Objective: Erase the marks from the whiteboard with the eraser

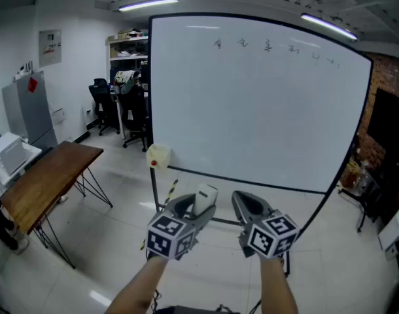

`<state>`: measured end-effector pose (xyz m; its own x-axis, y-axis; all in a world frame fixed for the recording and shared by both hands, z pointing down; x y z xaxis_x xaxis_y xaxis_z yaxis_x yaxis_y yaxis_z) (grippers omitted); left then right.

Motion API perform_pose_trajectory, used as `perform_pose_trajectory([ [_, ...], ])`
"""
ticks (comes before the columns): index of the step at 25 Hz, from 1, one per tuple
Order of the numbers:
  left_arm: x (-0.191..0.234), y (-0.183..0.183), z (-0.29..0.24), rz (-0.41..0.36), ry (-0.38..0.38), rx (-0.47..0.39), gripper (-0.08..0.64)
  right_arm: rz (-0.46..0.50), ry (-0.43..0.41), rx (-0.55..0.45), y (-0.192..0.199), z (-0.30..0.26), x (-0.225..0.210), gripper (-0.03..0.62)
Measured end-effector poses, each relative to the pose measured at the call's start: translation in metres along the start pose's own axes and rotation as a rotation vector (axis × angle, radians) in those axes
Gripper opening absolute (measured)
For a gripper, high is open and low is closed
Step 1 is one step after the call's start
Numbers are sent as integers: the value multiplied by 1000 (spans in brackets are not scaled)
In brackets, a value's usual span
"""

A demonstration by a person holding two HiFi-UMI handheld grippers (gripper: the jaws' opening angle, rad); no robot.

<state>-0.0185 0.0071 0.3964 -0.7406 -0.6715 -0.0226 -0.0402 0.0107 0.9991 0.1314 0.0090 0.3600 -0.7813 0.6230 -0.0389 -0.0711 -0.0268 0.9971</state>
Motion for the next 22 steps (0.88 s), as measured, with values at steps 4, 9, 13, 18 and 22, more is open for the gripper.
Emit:
perform_pose_trajectory([
  [4,10,-5,-7,-9,2,-8,263,14,-9,-13,-8,-14,-3,-5],
  [9,42,-16,-25,-24,-6,-27,264,32,-13,-11,-12,-46,-13,-5],
  [13,78,-20,-54,-26,4,-45,264,47,5,-5,-12,-82,-36,-5],
  [18,137,-17,-99,-36,22,-50,264,57,38,10,-8,-145,-68,-5],
  [22,188,-24,-138,-26,46,-57,264,74,63,28,-12,-197,-93,-5],
])
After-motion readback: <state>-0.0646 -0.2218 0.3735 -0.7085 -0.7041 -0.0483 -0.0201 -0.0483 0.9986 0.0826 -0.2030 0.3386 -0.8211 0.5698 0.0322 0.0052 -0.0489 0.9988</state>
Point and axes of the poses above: the fingertips, and each gripper's own axes: z backward along the fingers, x to its left, y out of its underside, the point moved 6 cm from there along z, backward along the fingers, and after that the axes turned 4 degrees about y, right-handed, at the moved point
